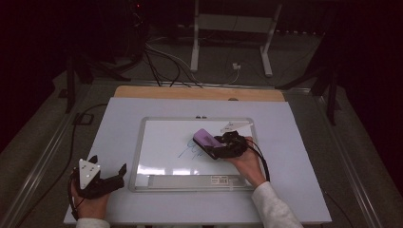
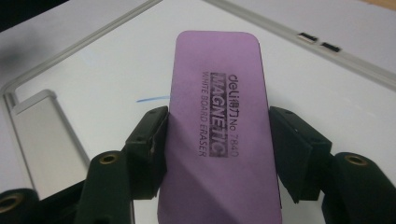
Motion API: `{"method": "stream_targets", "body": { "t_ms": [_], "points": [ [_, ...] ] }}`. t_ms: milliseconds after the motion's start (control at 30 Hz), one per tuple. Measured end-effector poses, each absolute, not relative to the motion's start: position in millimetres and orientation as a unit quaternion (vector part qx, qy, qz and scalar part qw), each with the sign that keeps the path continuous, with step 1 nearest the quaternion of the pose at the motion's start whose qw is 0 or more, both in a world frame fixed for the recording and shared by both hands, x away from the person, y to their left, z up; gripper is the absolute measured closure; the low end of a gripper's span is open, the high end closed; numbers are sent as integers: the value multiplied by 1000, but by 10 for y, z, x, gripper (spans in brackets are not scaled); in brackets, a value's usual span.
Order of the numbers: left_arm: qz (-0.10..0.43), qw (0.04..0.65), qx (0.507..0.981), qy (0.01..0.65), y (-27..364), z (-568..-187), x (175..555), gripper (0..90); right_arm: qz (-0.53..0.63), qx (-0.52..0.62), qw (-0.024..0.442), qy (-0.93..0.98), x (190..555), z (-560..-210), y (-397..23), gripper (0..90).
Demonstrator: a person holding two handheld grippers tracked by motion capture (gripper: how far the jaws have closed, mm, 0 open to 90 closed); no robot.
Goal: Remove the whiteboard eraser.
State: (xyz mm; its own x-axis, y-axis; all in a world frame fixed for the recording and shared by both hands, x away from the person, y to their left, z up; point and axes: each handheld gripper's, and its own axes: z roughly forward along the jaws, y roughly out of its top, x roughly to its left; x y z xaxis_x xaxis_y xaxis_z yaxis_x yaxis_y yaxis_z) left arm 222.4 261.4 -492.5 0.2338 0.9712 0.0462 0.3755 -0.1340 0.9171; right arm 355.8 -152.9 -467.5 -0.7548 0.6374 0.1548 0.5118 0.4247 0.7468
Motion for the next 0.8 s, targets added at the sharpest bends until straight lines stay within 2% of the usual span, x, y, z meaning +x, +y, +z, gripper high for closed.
{"method": "stream_targets", "body": {
  "t_ms": [800],
  "points": [
    [355, 420, 665, 506, 2615, -4926, 2225, 7, 372, 263, 58, 888, 3419, -4928, -1190, 412]
  ]
}}
